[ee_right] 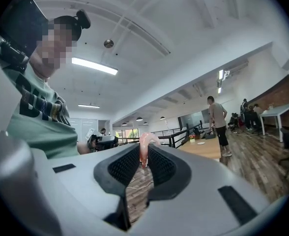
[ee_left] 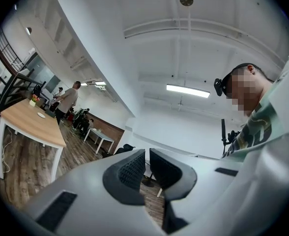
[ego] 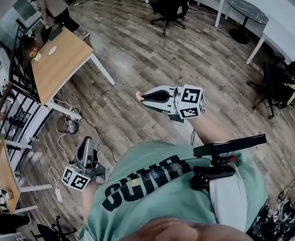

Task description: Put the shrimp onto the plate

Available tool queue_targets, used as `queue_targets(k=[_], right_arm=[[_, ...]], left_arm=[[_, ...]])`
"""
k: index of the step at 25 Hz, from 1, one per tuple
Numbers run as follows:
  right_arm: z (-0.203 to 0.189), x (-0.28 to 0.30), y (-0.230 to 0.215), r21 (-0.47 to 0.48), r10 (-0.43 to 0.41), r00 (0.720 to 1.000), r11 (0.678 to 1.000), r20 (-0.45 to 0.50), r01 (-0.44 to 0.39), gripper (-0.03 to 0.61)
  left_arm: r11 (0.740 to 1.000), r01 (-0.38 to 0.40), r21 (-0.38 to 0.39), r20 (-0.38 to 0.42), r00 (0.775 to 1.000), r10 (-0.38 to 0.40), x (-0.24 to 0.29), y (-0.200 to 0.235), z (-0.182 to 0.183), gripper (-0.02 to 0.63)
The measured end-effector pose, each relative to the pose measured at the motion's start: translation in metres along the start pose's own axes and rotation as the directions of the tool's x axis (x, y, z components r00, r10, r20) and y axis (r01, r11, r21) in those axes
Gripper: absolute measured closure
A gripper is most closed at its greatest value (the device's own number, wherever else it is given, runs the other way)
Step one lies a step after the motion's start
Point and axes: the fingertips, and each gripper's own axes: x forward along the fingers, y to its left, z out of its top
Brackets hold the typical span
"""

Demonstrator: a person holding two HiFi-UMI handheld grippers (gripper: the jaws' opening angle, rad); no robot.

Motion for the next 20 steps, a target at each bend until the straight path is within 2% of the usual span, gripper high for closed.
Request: queue_targets(k=[6, 20], right_arm=[[-0.001, 0.071, -0.004, -0.006, -0.029, 0.999, 1.000, -0.014, 0.029, 0.528], [-0.002, 0.299, -0.005, -0.004, 0.040, 0.998, 0.999, -0.043, -0.040, 0.528]], left_arm=[[0.999, 0.031, -0.006, 0.027, 0.999, -0.031, -0.030, 0.066, 0.028, 0.581], [1.000, -0.001, -0.016, 0.067, 0.998, 0.002, -0.126, 0.240, 0.119, 0.581]])
